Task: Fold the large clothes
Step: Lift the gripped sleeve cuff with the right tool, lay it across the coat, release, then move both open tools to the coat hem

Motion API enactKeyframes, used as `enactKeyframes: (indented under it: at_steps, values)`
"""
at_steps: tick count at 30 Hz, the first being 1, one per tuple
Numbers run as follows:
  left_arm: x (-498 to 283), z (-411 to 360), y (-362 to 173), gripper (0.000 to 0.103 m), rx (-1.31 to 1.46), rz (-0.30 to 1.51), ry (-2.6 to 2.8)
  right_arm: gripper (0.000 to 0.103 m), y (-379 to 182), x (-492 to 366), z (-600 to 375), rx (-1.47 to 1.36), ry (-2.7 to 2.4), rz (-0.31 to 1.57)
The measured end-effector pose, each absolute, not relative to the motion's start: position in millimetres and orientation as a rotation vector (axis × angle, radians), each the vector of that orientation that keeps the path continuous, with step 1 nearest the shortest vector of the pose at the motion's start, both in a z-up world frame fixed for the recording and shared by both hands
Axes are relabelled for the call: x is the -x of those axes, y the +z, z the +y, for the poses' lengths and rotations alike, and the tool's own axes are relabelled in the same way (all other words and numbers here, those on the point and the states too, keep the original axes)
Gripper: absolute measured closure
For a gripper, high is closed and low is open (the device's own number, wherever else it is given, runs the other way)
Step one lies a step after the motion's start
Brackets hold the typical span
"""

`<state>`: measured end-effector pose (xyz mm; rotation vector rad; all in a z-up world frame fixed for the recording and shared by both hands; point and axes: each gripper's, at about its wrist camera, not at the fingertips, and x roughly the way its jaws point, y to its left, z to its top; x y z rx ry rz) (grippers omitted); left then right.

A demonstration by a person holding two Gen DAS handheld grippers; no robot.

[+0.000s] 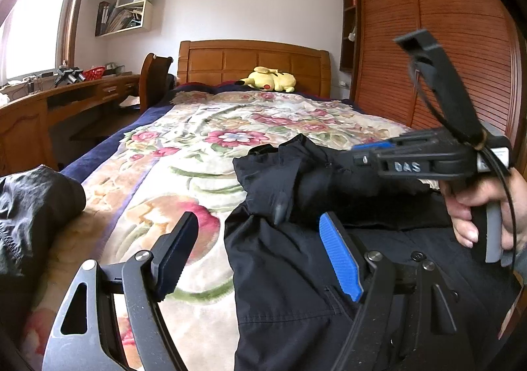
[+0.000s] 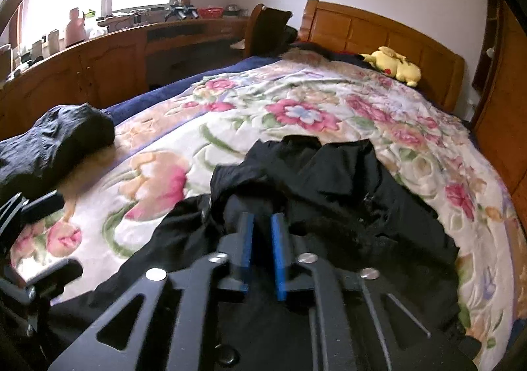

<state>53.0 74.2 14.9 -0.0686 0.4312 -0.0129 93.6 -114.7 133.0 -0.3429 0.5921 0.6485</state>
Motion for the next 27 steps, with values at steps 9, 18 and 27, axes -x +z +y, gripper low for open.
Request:
enactKeyframes:
  at_steps: [9,18,27]
  values:
    - [-53.2,84.0,13.3,0.026,0.081,0.437,0.000,0.054,129.4,-111.5,-127.3,0.307,0.638,0.621]
    - [-52.8,98.3,11.4,0.026,0.095,0.450,0.022,0.054,88.5,-117.5,-91.3,0.327,0.673,0.710]
    - [-51.7,109.9,9.6,0.026,0.096,0.457,0.044,0.054,66.0,-97.0,-54.5,0.334,0.804,0.740]
